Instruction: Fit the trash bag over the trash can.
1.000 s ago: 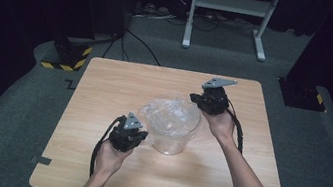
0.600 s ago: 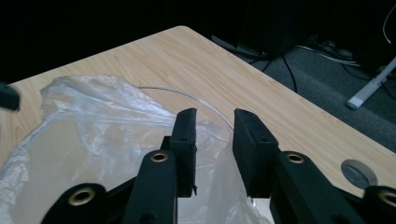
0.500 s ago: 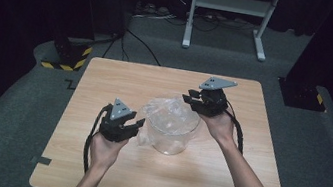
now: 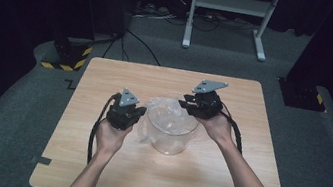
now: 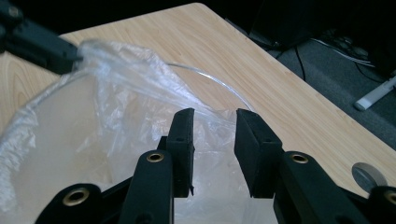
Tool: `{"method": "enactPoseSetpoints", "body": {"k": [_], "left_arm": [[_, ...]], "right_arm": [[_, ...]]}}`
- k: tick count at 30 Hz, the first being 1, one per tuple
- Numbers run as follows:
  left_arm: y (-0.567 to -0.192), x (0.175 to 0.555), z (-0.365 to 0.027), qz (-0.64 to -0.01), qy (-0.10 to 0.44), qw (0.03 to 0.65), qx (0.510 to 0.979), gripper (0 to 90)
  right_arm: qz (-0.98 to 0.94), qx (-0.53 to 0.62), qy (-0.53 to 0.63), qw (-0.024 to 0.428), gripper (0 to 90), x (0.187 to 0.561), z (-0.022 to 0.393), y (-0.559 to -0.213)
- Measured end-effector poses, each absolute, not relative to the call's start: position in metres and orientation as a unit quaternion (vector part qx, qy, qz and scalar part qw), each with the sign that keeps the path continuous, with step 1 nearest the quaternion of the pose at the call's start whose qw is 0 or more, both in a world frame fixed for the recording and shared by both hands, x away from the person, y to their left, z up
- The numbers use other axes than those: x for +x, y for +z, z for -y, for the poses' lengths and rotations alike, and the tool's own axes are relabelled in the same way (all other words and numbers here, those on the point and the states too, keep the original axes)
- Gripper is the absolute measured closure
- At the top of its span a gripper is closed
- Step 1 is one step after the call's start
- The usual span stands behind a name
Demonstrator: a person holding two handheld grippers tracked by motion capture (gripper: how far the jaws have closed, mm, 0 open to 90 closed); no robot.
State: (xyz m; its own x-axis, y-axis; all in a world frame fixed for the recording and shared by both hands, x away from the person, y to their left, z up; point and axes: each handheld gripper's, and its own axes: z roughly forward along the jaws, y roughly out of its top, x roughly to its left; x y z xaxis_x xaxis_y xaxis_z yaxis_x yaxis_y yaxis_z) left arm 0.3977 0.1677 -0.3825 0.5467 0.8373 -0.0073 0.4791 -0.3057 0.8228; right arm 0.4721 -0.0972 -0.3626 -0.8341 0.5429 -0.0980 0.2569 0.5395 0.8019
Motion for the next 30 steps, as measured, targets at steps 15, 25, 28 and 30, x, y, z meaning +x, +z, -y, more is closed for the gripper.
{"method": "enactPoseSetpoints", "body": {"k": [15,25,28,30], "left_arm": [[-0.385,0.441,-0.181,-0.475,0.16,0.448,0.74,90.0],[-0.393,0.454,-0.189,-0.504,0.13,0.448,0.727,90.0],[-0.394,0.455,-0.189,-0.505,0.128,0.443,0.73,90.0],[-0.394,0.455,-0.189,-0.502,0.129,0.444,0.731,89.8]], "right_arm": [[-0.859,0.248,0.418,0.163,66.6,0.483,0.101,-0.369],[-0.848,0.281,0.425,0.144,65.7,0.483,0.126,-0.361],[-0.855,0.283,0.416,0.125,65.5,0.485,0.127,-0.364],[-0.86,0.278,0.412,0.114,70.2,0.485,0.128,-0.365]]}}
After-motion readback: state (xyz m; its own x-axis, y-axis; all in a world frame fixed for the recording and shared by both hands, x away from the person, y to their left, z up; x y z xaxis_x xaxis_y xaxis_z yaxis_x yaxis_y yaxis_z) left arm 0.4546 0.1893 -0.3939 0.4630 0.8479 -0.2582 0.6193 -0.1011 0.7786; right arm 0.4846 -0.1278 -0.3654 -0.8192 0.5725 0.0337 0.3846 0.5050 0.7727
